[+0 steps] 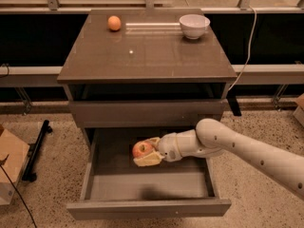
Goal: Pick apple from middle drawer and place on counter
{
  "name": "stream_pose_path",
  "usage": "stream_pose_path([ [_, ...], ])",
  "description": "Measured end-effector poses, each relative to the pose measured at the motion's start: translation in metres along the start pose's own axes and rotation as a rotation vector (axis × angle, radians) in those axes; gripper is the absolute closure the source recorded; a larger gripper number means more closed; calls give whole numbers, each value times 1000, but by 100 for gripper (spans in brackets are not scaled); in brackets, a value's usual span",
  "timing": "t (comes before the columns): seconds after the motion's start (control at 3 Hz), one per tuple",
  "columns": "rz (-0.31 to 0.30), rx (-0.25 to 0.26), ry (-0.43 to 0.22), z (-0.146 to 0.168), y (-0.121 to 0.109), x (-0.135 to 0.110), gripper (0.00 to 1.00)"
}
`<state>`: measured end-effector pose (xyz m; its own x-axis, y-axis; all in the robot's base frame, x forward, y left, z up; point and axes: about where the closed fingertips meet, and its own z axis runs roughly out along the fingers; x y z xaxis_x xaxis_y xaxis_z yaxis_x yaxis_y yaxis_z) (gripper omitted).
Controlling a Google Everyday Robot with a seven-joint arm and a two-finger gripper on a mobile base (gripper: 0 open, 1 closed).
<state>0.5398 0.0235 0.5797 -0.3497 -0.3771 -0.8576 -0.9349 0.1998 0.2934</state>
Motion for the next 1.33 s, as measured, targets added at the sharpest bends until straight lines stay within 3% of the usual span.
stream_pose_path([
  [0.33,-44,-46,1,-55,18,-49,100],
  [0.67,-163,-34,54,-118,45,-121,100],
  [1.0,-258,-7,85,-150,53,-173,100],
  [1.33,-258,-6,85,-150,53,-173,100],
])
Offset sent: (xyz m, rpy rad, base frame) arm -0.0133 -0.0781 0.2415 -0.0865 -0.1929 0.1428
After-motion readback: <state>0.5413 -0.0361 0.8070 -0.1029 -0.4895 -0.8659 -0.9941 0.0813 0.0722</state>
